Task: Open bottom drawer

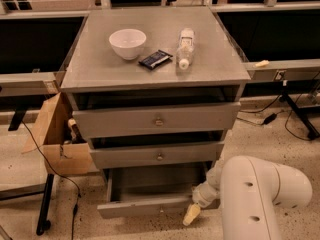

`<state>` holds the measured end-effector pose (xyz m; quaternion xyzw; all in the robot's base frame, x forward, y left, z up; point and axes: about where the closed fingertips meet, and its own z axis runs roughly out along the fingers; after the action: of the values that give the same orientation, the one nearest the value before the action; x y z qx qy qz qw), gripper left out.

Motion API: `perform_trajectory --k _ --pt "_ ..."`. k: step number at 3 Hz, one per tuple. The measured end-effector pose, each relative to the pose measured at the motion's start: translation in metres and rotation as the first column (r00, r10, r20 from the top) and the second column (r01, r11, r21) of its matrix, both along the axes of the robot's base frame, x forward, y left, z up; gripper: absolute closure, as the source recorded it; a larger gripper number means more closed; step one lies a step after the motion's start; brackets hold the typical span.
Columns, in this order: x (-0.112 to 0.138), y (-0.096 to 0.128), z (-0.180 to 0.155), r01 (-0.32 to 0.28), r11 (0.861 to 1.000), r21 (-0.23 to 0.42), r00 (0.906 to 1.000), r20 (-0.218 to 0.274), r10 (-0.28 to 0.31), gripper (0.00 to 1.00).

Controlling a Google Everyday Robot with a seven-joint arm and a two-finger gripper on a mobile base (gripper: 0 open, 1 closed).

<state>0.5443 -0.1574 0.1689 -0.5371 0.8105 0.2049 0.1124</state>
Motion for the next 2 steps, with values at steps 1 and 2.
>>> perform_trajectory --k 1,2 --pt "-0.0129 0.0032 -0.0032 -0.012 1.0 0.002 0.9999 -0.007 0.012 0.18" --pt "-0.0122 0.0033 -0.0009 -0.012 1.0 0.002 0.9999 -0.007 0.012 0.41"
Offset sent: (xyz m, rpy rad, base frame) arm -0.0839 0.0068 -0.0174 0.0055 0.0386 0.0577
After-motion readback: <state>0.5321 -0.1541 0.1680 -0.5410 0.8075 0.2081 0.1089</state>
